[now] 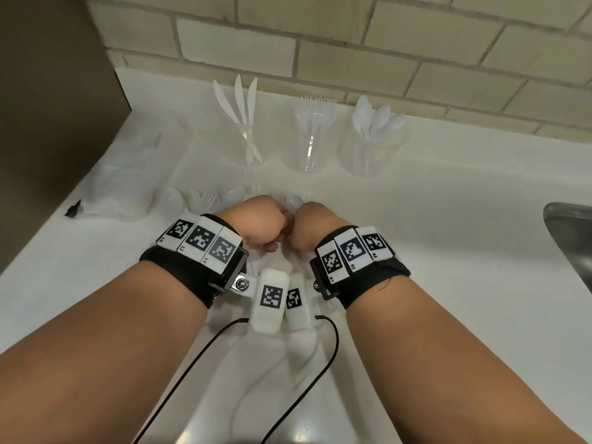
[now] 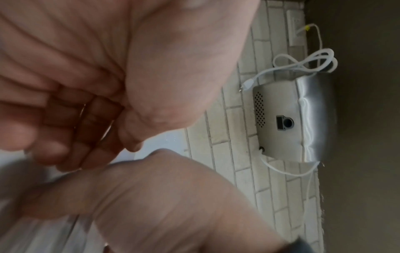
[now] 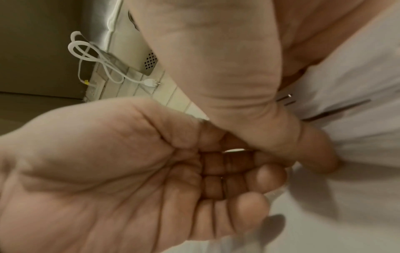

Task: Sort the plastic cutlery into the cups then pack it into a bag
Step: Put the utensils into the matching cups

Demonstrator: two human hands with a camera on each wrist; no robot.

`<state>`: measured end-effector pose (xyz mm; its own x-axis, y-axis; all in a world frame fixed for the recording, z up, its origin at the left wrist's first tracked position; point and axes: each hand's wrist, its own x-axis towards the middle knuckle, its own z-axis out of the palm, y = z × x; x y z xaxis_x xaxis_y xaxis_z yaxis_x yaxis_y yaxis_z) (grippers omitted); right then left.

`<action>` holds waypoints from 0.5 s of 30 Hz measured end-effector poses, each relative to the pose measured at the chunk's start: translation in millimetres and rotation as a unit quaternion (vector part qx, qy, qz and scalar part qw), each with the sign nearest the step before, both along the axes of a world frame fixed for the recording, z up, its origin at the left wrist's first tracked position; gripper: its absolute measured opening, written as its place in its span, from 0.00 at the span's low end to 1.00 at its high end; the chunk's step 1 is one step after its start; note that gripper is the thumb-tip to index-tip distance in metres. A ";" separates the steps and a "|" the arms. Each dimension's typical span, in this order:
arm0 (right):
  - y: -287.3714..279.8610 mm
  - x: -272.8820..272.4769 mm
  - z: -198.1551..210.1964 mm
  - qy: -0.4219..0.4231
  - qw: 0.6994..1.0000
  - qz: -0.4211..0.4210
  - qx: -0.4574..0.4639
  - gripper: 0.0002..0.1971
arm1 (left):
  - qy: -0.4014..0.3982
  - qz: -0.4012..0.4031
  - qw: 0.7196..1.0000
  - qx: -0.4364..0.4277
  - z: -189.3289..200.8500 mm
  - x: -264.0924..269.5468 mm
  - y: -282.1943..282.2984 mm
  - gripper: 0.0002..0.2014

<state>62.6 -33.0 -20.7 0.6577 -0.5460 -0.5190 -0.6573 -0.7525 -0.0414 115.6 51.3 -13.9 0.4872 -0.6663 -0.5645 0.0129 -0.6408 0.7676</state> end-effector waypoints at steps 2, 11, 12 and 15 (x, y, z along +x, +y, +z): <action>-1.4 -1.8 0.8 -0.006 1.000 0.013 0.006 0.31 | 0.040 0.013 0.999 -0.016 0.3 -0.1 3.1 0.10; 0.5 -2.0 7.9 -0.029 0.999 0.022 0.006 0.19 | 0.120 0.068 0.988 -0.073 -4.6 0.7 8.4 0.11; 0.6 -2.5 9.1 -0.032 0.999 0.021 0.008 0.19 | 0.123 0.067 0.988 -0.072 -4.4 0.2 8.8 0.12; 1.7 -3.4 12.0 -0.048 0.998 0.022 0.013 0.19 | 0.127 0.062 0.988 -0.067 -3.3 0.4 10.4 0.12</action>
<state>59.2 -31.3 -8.7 0.7287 -0.5026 -0.4651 -0.6153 -0.7787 -0.1226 116.0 61.7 -17.3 0.4235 -0.6879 -0.5895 0.2889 -0.5142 0.8075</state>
